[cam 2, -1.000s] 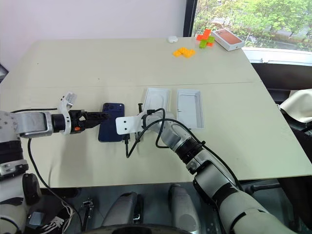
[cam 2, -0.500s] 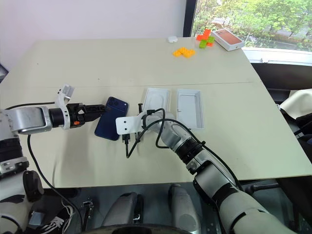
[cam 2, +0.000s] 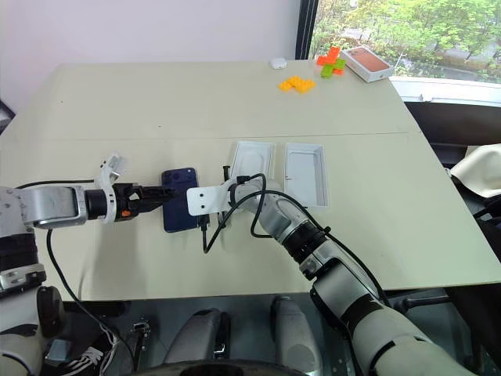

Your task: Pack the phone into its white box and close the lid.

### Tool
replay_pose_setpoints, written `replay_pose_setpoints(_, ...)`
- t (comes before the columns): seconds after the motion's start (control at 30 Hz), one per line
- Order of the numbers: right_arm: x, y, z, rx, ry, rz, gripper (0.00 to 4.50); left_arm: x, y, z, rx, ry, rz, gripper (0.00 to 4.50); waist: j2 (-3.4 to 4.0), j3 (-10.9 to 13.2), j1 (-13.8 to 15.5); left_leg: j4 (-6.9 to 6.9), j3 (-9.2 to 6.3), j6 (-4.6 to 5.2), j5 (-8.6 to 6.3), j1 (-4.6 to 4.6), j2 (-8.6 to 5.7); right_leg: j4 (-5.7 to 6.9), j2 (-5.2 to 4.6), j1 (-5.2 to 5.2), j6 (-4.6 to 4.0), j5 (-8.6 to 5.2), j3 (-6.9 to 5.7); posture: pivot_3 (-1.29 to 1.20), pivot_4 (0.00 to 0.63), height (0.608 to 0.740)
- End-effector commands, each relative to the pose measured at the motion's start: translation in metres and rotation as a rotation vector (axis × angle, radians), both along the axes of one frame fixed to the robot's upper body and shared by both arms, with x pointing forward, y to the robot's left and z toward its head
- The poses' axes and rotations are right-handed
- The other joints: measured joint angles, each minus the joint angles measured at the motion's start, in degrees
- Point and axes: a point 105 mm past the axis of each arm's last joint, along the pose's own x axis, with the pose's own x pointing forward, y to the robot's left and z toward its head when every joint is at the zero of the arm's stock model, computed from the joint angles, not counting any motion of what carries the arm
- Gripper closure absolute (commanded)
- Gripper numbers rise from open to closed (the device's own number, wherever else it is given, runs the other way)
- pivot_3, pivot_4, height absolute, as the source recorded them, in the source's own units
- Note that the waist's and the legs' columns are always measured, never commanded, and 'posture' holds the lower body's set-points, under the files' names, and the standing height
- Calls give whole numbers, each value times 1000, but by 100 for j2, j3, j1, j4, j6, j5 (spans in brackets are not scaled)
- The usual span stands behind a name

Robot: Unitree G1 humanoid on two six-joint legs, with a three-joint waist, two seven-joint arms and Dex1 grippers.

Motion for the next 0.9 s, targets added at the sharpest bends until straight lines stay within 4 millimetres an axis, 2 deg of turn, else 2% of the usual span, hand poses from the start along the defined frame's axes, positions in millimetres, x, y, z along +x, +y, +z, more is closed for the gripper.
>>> replay_pose_setpoints(0.03, -15, 20, 4, 29, -2, 81, 4455, -2, -25, 22, -101, -92, -109, 0, 0, 0, 2, 0, 0, 0, 0, 0, 0, 0, 0, 0, 0, 0, 0, 0, 150, 740)
replay_pose_setpoints(0.2, -16, 20, 3, 26, 1, 83, 4455, -2, -26, 31, -125, -113, -120, 0, 0, 0, 5, 0, -1, 0, 0, 0, 0, 0, 0, 0, 0, 0, 0, 0, 150, 740)
replay_pose_setpoints(0.33, -16, 20, 3, 27, 1, 84, 4455, -3, -33, 41, -142, -146, -153, 0, -1, 0, 15, 0, -2, 0, 0, 0, -1, -1, -1, 2, 0, 0, -2, 0, 150, 740)
replay_pose_setpoints(0.43, -16, 21, 4, 28, 0, 84, 4455, -5, -33, 31, -103, -122, -146, 0, 0, -1, 5, 0, -4, 0, 0, 2, -1, -3, -2, 5, 0, 0, -3, 0, 150, 740)
replay_pose_setpoints(0.53, -15, 20, 4, 29, 0, 82, 4455, -6, -37, 26, -144, -103, -138, 0, 2, 0, -22, -2, -3, -1, 0, 5, 0, -3, -1, 6, 0, 0, -3, 0, 150, 740)
replay_pose_setpoints(0.63, -16, 20, 4, 32, 1, 81, 4455, -9, -33, 13, -121, -62, -106, 0, -5, 2, -58, -6, -1, -5, 2, -1, 11, -1, 10, -8, -1, 1, 3, 0, 150, 740)
replay_pose_setpoints(0.9, -15, 19, 4, 30, 0, 80, 4455, -10, -24, 12, -90, -56, -69, 0, -5, 2, -26, -19, -1, -12, 6, 1, 13, -2, 14, -10, -11, -1, 1, 0, 150, 740)
